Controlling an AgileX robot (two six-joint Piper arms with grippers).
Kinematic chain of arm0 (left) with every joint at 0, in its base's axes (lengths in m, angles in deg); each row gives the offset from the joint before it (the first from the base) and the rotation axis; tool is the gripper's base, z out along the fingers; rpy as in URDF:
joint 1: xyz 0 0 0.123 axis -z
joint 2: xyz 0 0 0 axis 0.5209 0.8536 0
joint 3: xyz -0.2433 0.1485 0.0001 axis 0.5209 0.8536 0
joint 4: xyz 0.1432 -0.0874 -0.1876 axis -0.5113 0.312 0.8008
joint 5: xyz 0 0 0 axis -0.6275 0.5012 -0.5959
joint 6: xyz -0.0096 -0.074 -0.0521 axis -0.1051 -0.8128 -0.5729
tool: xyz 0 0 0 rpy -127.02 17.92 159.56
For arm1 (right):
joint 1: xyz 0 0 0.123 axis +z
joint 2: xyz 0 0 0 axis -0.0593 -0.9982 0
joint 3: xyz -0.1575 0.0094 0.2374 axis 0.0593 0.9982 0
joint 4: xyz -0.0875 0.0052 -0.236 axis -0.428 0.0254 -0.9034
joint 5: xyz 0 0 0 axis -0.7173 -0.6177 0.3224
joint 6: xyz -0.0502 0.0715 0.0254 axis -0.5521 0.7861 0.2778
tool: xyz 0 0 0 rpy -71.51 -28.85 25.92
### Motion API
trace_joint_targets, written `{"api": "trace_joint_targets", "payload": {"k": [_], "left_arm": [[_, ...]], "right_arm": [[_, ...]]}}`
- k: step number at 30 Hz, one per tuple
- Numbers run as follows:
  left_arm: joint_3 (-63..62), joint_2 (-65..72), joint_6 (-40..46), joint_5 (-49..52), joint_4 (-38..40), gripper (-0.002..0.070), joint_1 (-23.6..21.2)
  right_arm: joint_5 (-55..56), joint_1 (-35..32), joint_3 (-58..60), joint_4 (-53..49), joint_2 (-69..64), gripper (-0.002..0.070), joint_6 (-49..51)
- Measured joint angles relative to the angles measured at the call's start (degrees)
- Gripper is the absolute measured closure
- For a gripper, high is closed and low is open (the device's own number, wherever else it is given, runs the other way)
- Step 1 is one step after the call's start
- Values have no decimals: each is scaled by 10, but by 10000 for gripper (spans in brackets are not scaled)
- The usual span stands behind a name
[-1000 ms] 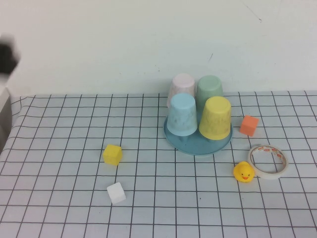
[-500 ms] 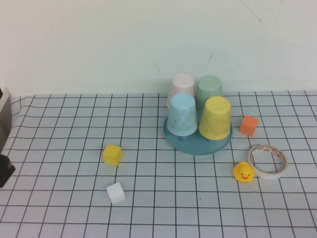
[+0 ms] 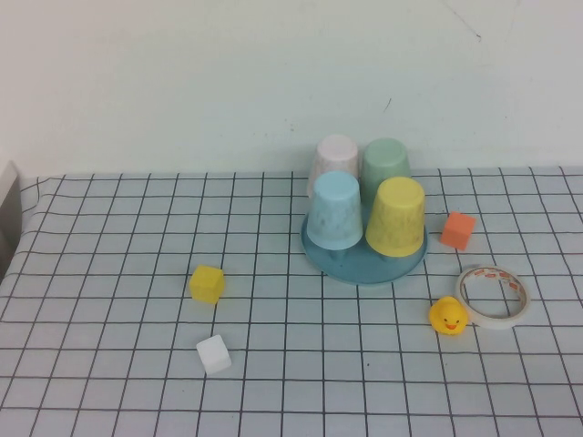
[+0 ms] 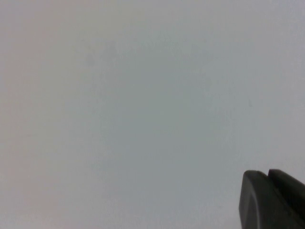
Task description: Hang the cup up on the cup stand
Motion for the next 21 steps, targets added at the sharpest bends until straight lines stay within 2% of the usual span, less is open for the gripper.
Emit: {"api": "trace_joint_targets", "payload": {"k": [3,4,9,15,21], "left_arm": [[43,-51,-4,43,-1,675,-63],[74,-82,-7,63,-2,675,-96],[161,-157,-11,80,-3,675,-167],[230,-196,-18,98,-4,675,-221],[237,-196,-28,115,-6,675,-229]], "right_arm": [[0,0,0,0,0,676,0],[0,0,0,0,0,676,0],[0,0,0,0,0,676,0],[0,0,0,0,0,676,0],[0,0,0,0,0,676,0]]}}
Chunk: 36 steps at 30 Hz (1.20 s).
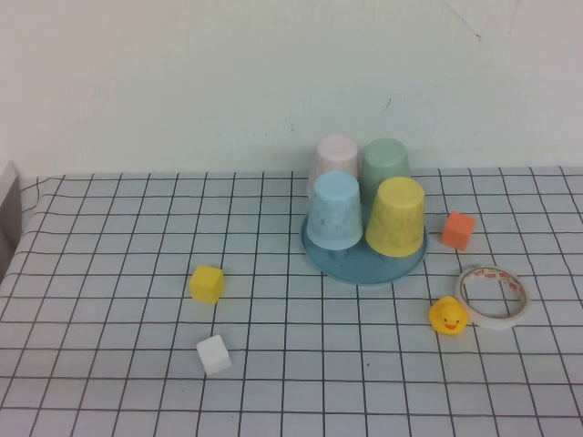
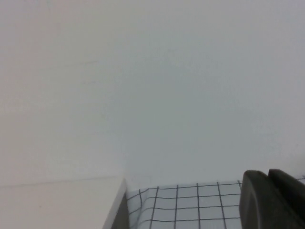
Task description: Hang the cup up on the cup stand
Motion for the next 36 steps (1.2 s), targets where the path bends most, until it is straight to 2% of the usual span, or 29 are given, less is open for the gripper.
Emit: {"api": "trace_joint_targets", "payload": {"k": [2,4,6,9,12,14,19,27,36], "left_arm": [[3,0,-27,5,-1,675,0],[6,0,-99,14,-47,675,-1],[8,0,-251,32,-202,675,-3],[9,0,-537,60,-496,675,-11],[14,0,-726,86,-681,675,-26],[23,-2,-798,108,-744,675,-36],[83,-32,-904,147,-834,675,-45],[84,-37,-945,246,-930,675,-45],[83,-38,-994,292,-946,675,-45]], "right_arm": [[0,0,0,0,0,676,0],[0,0,0,0,0,676,0],[0,0,0,0,0,676,0],[0,0,0,0,0,676,0],[0,0,0,0,0,676,0],[0,0,0,0,0,676,0],[0,0,0,0,0,676,0],[0,0,0,0,0,676,0],[0,0,0,0,0,676,0]]}}
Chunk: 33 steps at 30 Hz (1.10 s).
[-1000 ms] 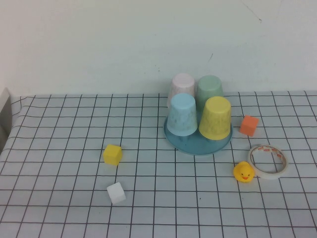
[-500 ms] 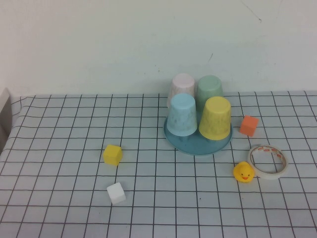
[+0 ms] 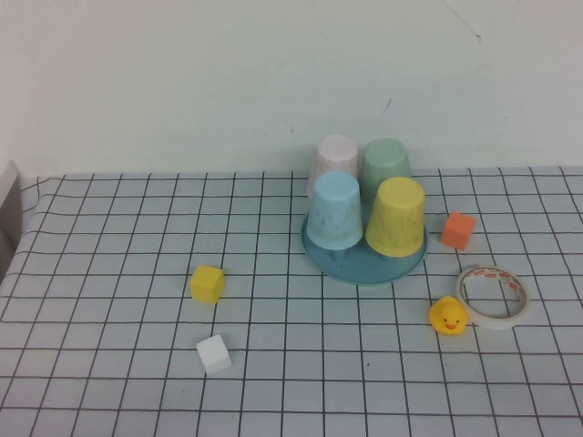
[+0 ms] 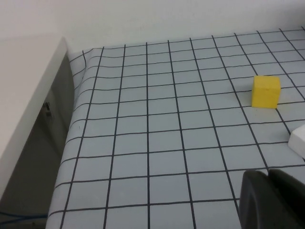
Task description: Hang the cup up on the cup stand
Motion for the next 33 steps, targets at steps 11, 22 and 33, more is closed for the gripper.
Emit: {"api": "trace_joint_targets", "payload": {"k": [11,22,33], "left_arm": [[0,0,-43,1,0,676,0],[0,0,-44,2,0,676,0],[0,0,-44,2,0,676,0]], "right_arm": [[0,0,0,0,0,676,0],[0,0,0,0,0,676,0],[0,0,0,0,0,676,0]]}}
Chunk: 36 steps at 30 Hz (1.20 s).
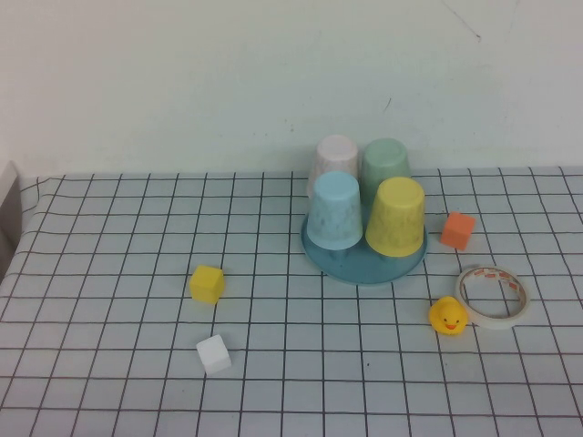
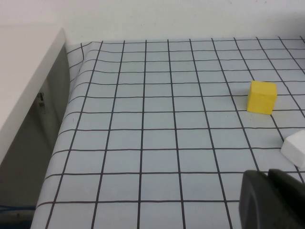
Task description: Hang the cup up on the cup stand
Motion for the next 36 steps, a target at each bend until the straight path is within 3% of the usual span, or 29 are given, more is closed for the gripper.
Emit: {"api": "trace_joint_targets", "payload": {"k": [19,29,36], "left_arm": [[0,0,0,0,0,676,0],[0,0,0,0,0,676,0],[0,0,-1,0,0,676,0]], "right_arm": [[0,0,0,0,4,678,0],[2,-228,0,20,86,678,-3],[137,-388,53,-11,131,678,-22]]}}
